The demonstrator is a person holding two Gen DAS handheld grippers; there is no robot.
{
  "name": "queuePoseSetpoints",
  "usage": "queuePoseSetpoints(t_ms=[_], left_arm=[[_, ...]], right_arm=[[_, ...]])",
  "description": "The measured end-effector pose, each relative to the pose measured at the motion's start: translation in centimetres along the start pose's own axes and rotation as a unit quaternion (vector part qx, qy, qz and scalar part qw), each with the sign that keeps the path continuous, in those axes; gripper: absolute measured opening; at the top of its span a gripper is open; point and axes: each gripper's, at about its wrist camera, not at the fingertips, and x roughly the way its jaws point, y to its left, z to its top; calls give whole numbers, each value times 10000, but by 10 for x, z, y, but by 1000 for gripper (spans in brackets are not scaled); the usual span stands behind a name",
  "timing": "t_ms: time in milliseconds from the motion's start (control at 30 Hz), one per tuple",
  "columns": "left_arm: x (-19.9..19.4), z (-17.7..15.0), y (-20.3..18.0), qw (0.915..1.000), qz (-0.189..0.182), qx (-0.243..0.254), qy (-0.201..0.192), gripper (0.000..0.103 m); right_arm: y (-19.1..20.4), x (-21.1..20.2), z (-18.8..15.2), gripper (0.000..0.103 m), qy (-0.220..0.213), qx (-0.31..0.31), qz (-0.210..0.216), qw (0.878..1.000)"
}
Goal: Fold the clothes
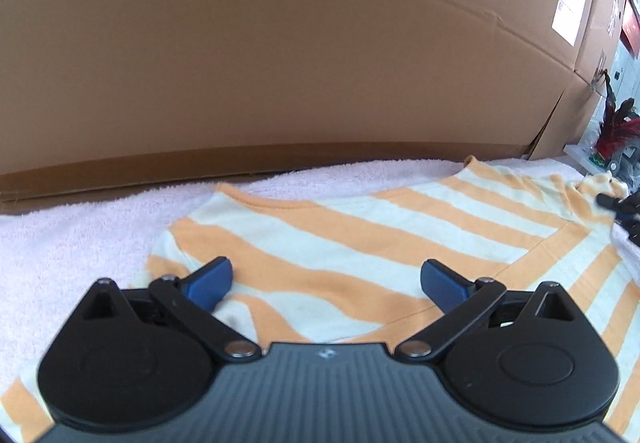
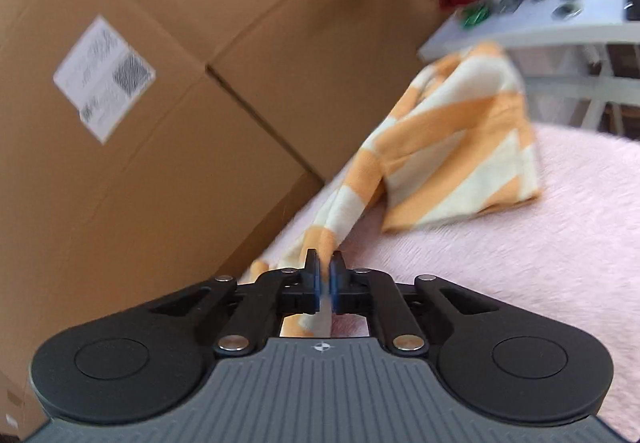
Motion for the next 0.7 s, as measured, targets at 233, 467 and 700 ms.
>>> queuePoseSetpoints(t_ms=[233, 467, 700], left_arm=[[3, -1, 4, 10000, 12, -25, 69, 102], [4, -1, 4, 10000, 26, 22, 82, 102], [2, -3, 6, 10000, 11, 38, 38, 102]], right_arm=[[-3, -31, -5, 4, -41, -77, -479, 9988], [-5, -79, -19, 28, 220, 65, 96, 9997], [-16, -136, -56, 17, 1378, -446, 1005, 9843]])
